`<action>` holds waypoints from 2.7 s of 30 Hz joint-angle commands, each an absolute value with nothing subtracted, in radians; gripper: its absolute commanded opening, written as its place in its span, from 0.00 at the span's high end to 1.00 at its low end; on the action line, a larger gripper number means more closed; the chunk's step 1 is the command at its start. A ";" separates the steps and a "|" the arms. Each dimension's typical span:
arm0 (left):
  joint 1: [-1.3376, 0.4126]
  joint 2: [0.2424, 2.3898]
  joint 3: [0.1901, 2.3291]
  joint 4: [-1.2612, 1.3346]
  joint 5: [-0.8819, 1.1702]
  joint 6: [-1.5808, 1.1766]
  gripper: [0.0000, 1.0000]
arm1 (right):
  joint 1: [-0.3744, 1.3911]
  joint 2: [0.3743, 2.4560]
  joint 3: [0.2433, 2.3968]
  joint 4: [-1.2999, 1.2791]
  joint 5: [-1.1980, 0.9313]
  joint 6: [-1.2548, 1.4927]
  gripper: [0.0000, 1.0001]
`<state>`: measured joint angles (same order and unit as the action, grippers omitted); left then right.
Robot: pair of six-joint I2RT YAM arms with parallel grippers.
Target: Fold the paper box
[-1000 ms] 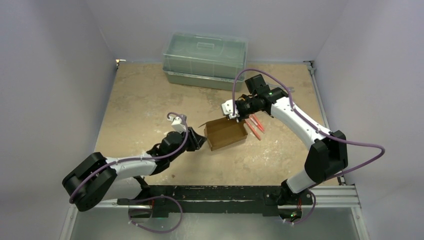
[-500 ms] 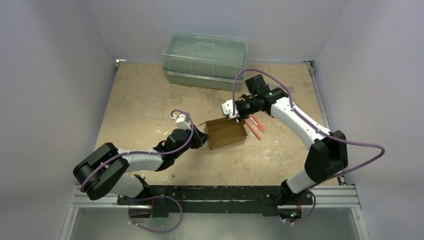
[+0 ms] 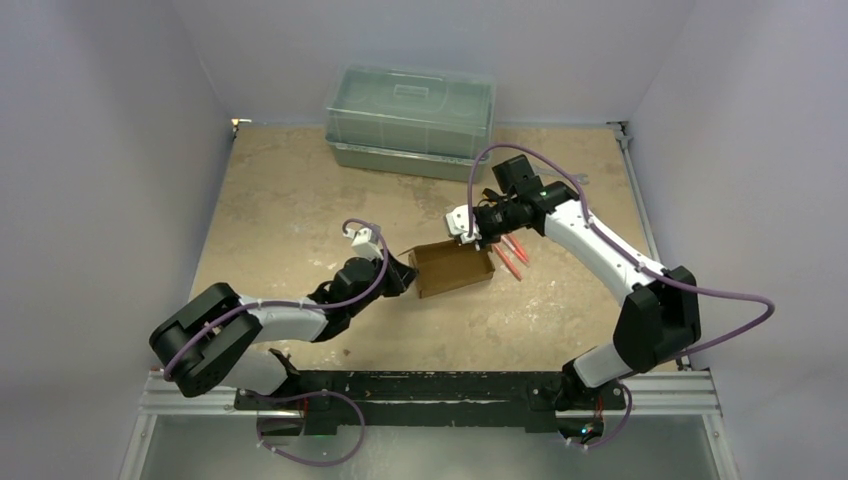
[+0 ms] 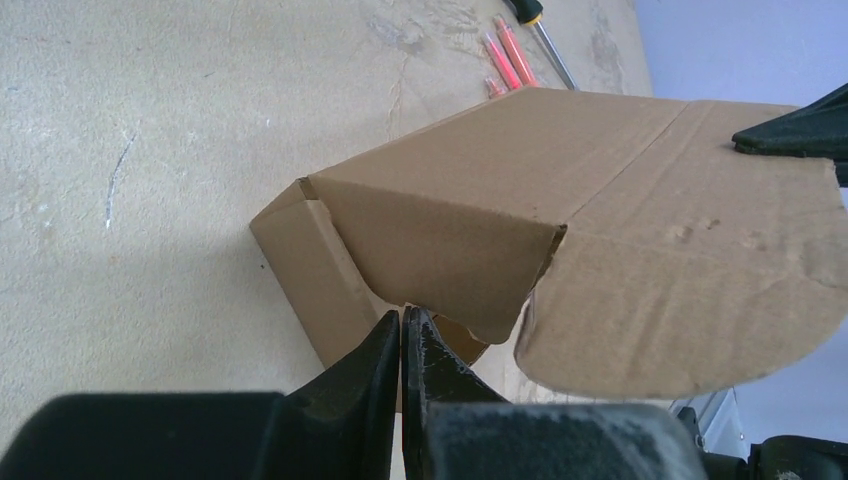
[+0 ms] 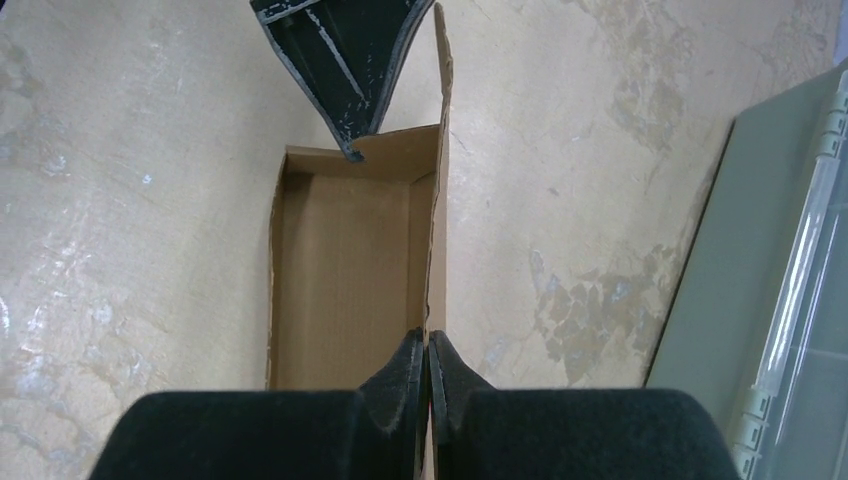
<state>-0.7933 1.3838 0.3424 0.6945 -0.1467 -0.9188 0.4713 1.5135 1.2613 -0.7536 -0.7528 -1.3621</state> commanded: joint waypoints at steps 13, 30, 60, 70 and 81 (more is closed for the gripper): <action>-0.790 1.145 0.252 0.547 -0.149 -0.902 0.96 | 0.475 1.448 1.181 -0.722 -0.774 -1.335 0.96; -0.787 0.843 0.417 0.139 -0.273 -0.720 0.69 | 0.493 1.384 1.011 -0.677 -0.761 -1.339 0.81; -0.789 1.621 0.772 0.197 0.031 -0.534 0.72 | 0.482 1.352 0.893 -0.712 -0.865 -1.271 0.57; -0.790 1.608 0.773 0.220 0.025 -0.548 0.72 | 0.361 1.300 0.845 -0.395 -0.774 -0.810 0.92; -0.790 1.517 0.773 0.266 0.051 -0.571 0.68 | 0.359 1.435 0.853 -0.357 -0.623 -0.755 0.98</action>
<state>-0.7921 1.5787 0.7689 0.2478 0.0452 -0.5621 0.3607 1.4319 0.8520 -0.3927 -0.6716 -0.7967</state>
